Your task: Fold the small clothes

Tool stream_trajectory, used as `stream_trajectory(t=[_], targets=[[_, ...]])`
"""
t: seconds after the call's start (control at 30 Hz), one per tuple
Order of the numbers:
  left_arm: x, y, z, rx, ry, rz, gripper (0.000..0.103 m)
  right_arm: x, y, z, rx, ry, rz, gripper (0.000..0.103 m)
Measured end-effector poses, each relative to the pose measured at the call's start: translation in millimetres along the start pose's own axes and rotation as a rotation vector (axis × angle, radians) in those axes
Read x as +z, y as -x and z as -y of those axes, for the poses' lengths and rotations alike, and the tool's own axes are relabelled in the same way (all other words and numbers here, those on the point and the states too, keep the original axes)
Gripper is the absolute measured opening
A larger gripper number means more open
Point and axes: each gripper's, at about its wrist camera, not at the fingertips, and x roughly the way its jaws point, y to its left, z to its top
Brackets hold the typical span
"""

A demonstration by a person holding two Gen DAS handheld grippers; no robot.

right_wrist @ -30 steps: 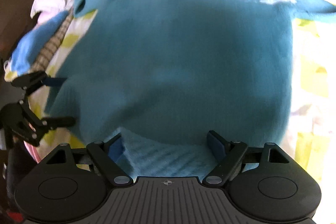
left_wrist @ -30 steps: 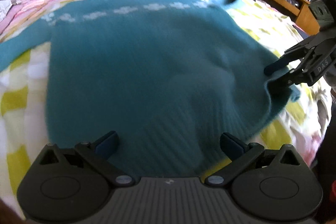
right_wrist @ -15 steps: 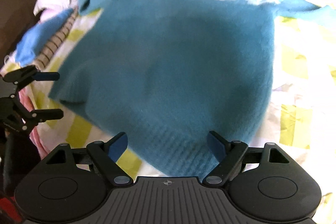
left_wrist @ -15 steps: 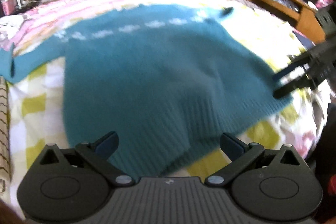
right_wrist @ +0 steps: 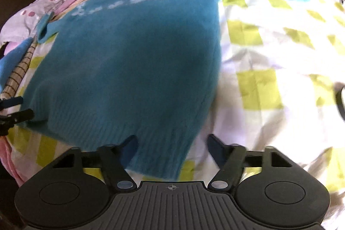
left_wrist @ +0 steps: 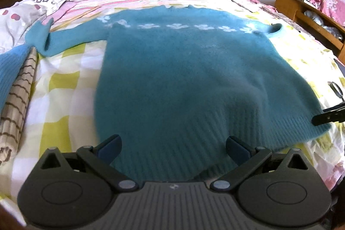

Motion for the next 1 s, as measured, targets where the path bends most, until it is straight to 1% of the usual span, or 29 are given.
stream_trajectory(t=[0.03,0.07,0.1,0.13,0.17,0.2,0.23,0.3,0.37,0.4,0.47,0.57,0.6,0.63,0.7,0.83,1.0], targets=[[0,2,1,0.0,-0.005,0.003,0.103,1,-1,-1,0.013,-0.006,-0.006,0.041],[0,4,2,0.0,-0.01,0.007,0.103,2,-1,-3,0.012,-0.004,-0.007,0.036],[1,6,2,-0.002,-0.012,0.013,0.103,4,-2,-5,0.003,0.012,-0.008,0.025],[2,10,2,-0.007,-0.011,0.02,0.103,4,-1,-8,-0.01,0.023,-0.01,0.018],[3,13,2,-0.017,-0.006,0.03,0.103,5,0,-5,-0.013,0.028,-0.012,0.015],[6,16,2,-0.028,-0.001,0.039,0.103,9,2,-2,-0.01,0.025,-0.014,0.01],[8,18,3,-0.041,0.002,0.051,0.103,10,5,1,-0.012,0.022,-0.009,0.008],[11,20,8,-0.062,-0.003,0.071,0.103,13,15,8,-0.032,0.024,0.018,0.008],[13,14,15,-0.072,-0.016,0.073,0.103,15,22,14,-0.041,0.018,0.037,0.008],[13,6,19,-0.07,-0.024,0.054,0.103,15,23,17,-0.042,0.014,0.039,0.008],[9,-8,25,-0.053,-0.043,0.015,0.103,11,16,19,-0.043,0.004,0.013,0.008],[0,-23,28,-0.025,-0.062,-0.059,0.103,3,7,14,-0.043,0.02,-0.011,0.009],[-3,-26,28,-0.009,-0.069,-0.082,0.103,2,7,12,-0.043,0.024,-0.012,0.014],[-5,-26,28,0.003,-0.083,-0.085,0.103,1,9,12,-0.046,0.021,-0.009,0.017],[-8,-25,30,0.011,-0.1,-0.089,0.103,1,10,12,-0.045,0.018,-0.005,0.017],[-4,-22,31,0.022,-0.085,-0.085,0.103,3,16,11,-0.041,0.002,0.001,0.018],[1,-19,35,0.053,-0.088,-0.065,0.103,1,33,8,-0.073,0.012,0.052,0.019]])
